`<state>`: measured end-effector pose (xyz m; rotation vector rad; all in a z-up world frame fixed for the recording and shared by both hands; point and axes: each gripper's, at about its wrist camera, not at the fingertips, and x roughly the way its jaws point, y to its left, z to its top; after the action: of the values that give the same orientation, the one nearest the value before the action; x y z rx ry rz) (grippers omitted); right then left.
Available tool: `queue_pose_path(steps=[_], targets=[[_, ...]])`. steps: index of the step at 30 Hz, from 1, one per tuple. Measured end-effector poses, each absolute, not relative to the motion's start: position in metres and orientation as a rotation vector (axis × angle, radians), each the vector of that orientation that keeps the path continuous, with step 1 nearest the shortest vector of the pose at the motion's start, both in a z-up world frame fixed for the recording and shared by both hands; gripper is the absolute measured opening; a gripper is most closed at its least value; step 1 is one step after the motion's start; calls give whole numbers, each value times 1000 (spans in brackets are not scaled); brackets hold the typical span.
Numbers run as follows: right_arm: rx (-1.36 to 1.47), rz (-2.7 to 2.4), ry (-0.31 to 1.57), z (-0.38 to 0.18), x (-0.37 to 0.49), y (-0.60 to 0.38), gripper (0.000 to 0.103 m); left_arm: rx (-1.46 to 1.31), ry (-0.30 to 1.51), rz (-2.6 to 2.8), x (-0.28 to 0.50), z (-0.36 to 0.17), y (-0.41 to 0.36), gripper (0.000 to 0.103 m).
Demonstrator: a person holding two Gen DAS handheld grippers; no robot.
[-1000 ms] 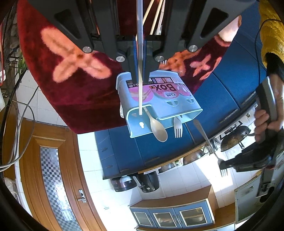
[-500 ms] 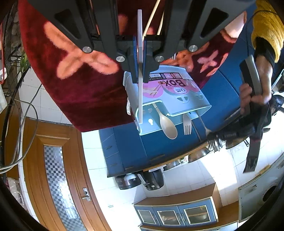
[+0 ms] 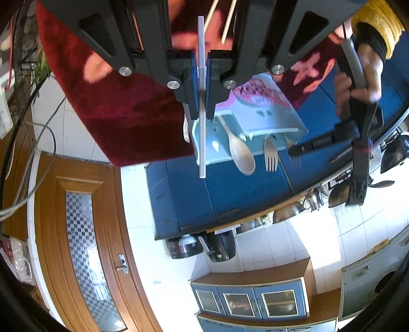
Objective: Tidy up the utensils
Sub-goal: 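Lift the knife and chopstick and carry them over the blue holder, then lower the knife and chopstick into the holder and open both tools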
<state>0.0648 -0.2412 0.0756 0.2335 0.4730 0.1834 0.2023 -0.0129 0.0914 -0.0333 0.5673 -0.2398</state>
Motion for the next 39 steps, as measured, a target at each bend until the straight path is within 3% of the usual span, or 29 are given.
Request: queue_pose_path(steps=[16, 39], targets=[[121, 114, 223, 145, 110, -214, 6, -30, 546, -267, 203, 92, -14, 0], [135, 179, 413, 75, 143, -200, 7, -25, 551, -262, 199, 88, -21, 3]])
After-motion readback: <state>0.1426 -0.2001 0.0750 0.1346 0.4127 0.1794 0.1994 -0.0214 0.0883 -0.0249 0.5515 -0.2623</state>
